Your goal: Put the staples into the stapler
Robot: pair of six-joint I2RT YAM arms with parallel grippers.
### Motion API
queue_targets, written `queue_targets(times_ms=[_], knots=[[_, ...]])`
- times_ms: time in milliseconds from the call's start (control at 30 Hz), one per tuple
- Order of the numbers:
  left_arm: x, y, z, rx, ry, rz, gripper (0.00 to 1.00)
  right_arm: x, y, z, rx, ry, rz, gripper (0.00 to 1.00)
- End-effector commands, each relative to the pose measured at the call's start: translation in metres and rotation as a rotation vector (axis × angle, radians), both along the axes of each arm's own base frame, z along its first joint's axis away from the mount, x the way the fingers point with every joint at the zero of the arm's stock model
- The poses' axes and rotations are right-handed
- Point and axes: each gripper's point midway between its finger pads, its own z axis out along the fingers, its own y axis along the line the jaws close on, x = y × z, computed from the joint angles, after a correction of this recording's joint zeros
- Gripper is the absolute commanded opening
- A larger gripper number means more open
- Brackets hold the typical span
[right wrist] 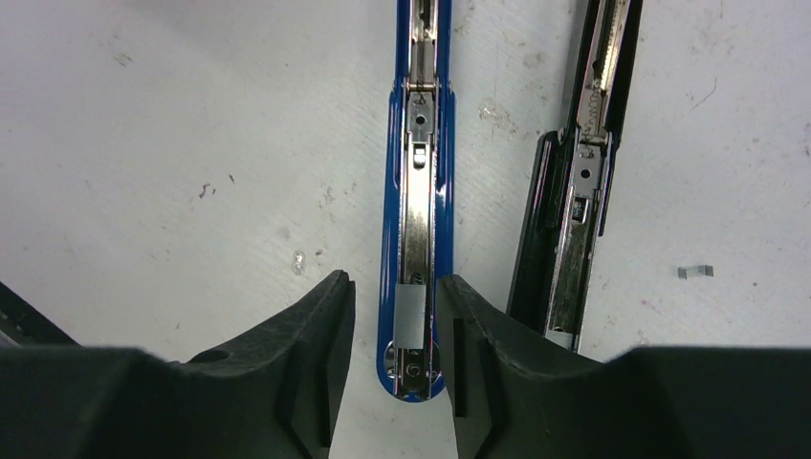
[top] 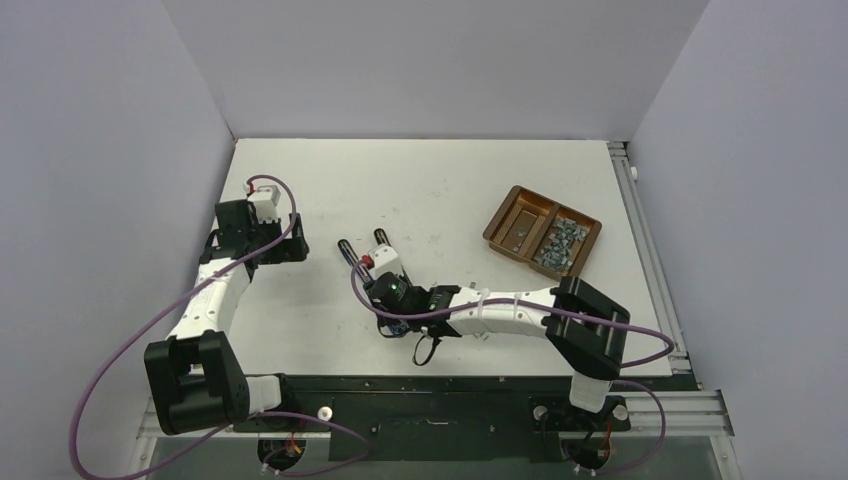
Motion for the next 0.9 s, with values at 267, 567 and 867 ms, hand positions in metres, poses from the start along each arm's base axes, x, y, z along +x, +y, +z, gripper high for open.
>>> queue_targets(times_ms=[267, 567, 867], knots=[[0.009, 0.000, 0.025, -0.002, -0.070, -0.011, 0.96, 0.002, 0.003, 0.038, 0.037, -0.012, 0.036, 0.42], [0.010, 0.001, 0.026, 0.000, -0.075, -0.008, 0.96, -0.007, 0.006, 0.007, -0.025, 0.076, 0.106, 0.40], [0.012, 0.002, 0.026, 0.004, -0.074, -0.007, 0.96, -0.010, 0.008, -0.008, -0.043, 0.101, 0.120, 0.35]])
